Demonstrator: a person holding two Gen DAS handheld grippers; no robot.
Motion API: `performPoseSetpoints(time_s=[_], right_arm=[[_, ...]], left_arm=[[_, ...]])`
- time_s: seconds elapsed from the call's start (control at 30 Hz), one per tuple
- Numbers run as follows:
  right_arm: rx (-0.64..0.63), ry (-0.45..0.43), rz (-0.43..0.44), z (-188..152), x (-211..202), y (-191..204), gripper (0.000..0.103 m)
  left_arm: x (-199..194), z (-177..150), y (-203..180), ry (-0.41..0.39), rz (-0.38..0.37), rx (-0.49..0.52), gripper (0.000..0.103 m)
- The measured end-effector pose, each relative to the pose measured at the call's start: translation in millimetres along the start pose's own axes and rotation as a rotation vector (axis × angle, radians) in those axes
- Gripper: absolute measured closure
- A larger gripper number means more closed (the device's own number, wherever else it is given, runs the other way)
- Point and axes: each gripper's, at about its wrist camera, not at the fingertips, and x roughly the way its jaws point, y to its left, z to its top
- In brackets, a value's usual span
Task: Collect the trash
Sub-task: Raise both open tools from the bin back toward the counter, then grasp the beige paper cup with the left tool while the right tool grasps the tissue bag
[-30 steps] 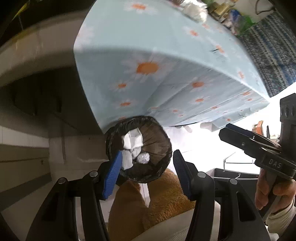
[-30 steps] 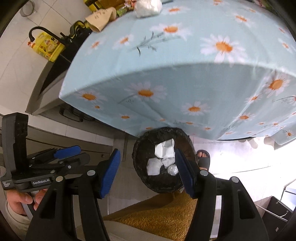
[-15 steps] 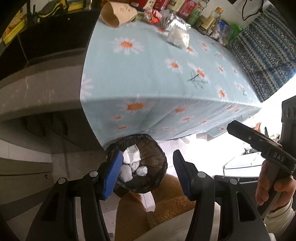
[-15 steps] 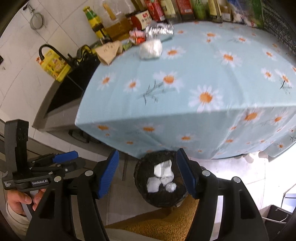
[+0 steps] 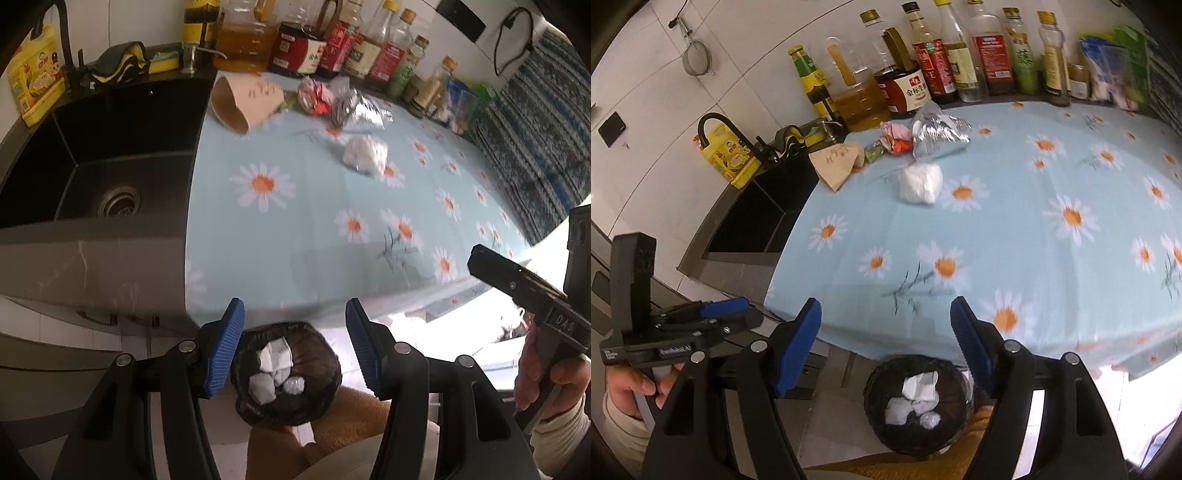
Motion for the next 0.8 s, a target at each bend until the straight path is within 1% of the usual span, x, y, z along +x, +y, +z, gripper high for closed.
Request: performPoseSetpoints(time_s=[0.23, 0.27, 0.3, 0.37, 0.63, 0.73, 0.77, 0.8], right_arm=[[-0.051, 0.018, 0.028, 37.9, 16.7, -16.1, 0.031], [-0.059, 0.021, 0.031, 42.3, 19.5, -18.1, 0.031], [-0.064, 0.025, 0.033, 47.1, 22.3, -19.8, 0.029], [-0.063, 0.04, 0.038, 57.6, 29.4, -22.9, 0.024], [-0.081, 0.06, 0.074, 90.2, 59.2, -29.5, 0.024], [-0.077, 0.084, 0.087, 100.0, 75.3, -38.0, 0.024], [-0.077, 0.092, 0.092, 102.6, 80.0, -40.6, 0.024], [-0.082, 0.098, 0.093, 104.4, 83.9, -42.4, 0.024]], left_arm=[[7.5, 32.9, -5.9, -0.028, 0.039, -0.031, 0.048], [8.4, 35.7, -6.7, -0.028, 0.043, -0.032, 0.042], [9.3, 40.8, -7.3, -0.031, 0.052, -0.032, 0.032], [9.1, 51.4, -9.3, -0.043, 0.068, -0.036, 0.031], [11.7, 92.9, -14.1, -0.041, 0.146, 0.0, 0.031], [15.9, 110.2, -14.8, -0.027, 0.18, 0.022, 0.03], [17.5, 116.5, -15.7, -0.024, 0.195, 0.035, 0.029], [19.2, 121.8, -16.5, -0.021, 0.205, 0.046, 0.024]])
